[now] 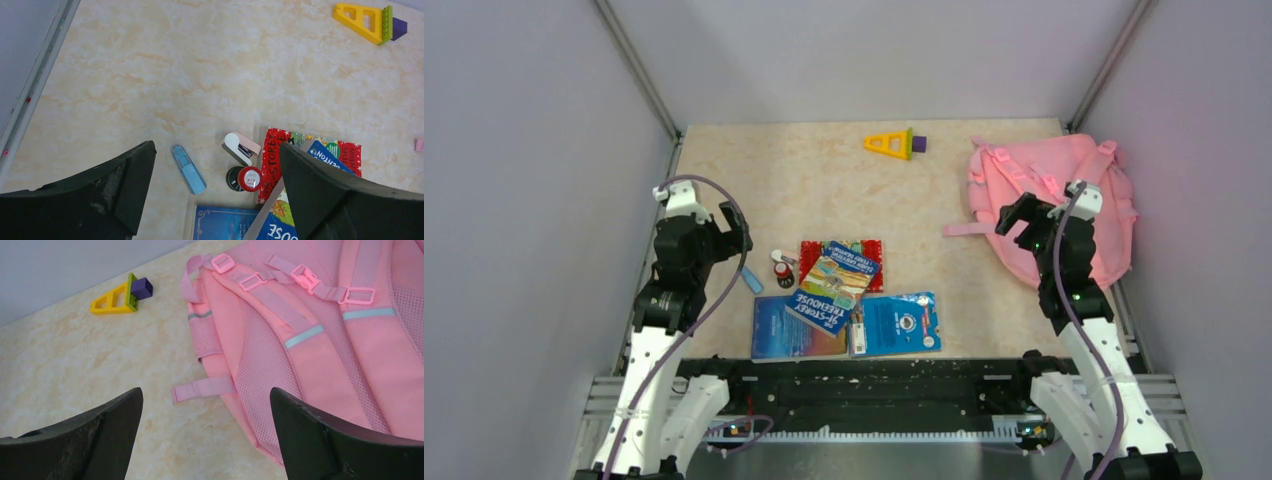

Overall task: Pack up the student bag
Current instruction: Pick up the student bag at the center of the board.

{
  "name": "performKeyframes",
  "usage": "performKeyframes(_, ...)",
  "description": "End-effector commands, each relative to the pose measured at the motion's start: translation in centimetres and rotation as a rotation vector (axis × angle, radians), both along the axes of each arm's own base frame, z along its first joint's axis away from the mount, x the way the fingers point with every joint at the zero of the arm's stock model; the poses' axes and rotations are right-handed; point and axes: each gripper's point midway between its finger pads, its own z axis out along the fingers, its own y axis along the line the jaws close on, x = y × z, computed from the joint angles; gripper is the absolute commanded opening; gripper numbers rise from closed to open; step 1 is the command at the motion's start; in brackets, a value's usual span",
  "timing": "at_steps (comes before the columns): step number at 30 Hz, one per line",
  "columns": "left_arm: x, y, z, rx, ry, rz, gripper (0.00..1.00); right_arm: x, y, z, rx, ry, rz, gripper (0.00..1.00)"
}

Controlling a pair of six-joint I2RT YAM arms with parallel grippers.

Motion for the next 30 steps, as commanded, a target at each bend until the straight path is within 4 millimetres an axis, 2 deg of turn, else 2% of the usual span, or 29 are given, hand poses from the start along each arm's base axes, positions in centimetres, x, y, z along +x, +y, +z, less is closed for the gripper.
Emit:
performKeyframes(1,0.3,-0.1,1.8,-0.016,-0.068,0.000,0.98,0.1,-0.4,0.6,0.005,-0.028,-0.024,0.96)
performKeyframes(16,0.2,0.4,1.3,-0.013,-0.043,0.030,0.98,1.2,1.2,-0.8,-0.028,0.013,0.084,0.99)
performKeyframes(20,0.3,1.0,0.8,-0.001,-0.020,0.063,0.98,2.4,2.2,-2.7,-0.067,0.105,0.118,0.99)
performKeyframes(25,0.4,0.7,0.1,-0.011,0.010,0.056,0.98,3.6,4.1,-5.4,-0.280,0.286,0.098,0.99)
performKeyframes(30,0.3,0.7,0.0,-0.010,0.011,0.054,0.98,4.4,4.3,-8.6,-0.444,0.486,0.070,0.99)
